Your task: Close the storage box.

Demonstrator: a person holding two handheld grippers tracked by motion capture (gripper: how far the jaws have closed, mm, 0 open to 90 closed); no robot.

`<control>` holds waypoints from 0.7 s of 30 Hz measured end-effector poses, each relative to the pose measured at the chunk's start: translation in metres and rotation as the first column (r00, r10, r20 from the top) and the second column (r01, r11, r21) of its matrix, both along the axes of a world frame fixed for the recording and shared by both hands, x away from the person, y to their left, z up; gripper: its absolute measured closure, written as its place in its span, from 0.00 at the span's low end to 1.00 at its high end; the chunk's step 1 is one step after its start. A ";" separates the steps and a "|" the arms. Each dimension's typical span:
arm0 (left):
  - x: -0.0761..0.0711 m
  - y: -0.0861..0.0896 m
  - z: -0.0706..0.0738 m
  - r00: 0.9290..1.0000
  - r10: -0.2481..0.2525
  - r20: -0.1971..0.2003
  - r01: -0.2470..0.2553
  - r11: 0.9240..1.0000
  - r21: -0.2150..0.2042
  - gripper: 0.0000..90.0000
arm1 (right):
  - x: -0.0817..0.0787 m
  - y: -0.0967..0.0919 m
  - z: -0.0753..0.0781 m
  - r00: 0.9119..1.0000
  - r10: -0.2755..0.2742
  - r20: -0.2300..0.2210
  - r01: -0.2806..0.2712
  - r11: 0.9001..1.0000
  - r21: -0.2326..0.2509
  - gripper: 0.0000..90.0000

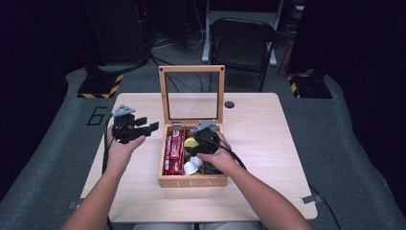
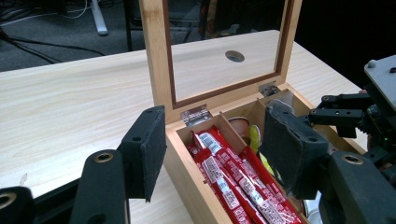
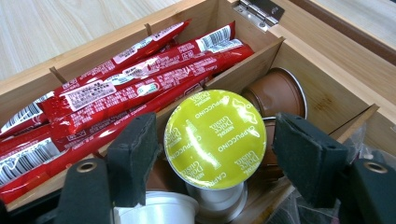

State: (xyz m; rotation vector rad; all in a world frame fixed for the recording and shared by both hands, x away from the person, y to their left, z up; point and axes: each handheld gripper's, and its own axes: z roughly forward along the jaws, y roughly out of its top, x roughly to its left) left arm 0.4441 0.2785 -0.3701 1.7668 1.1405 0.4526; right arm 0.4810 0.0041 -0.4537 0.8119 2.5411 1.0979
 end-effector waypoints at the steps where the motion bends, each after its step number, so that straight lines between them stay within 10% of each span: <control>1: 0.000 0.000 0.000 1.000 0.000 0.000 0.000 1.000 0.000 0.45 | 0.000 0.000 0.000 1.000 0.000 0.000 0.000 1.000 0.000 0.34; 21: 0.000 0.001 0.001 1.000 0.002 0.006 -0.002 1.000 0.006 0.45 | 0.003 0.008 -0.005 0.999 -0.002 -0.034 0.001 1.000 -0.031 0.39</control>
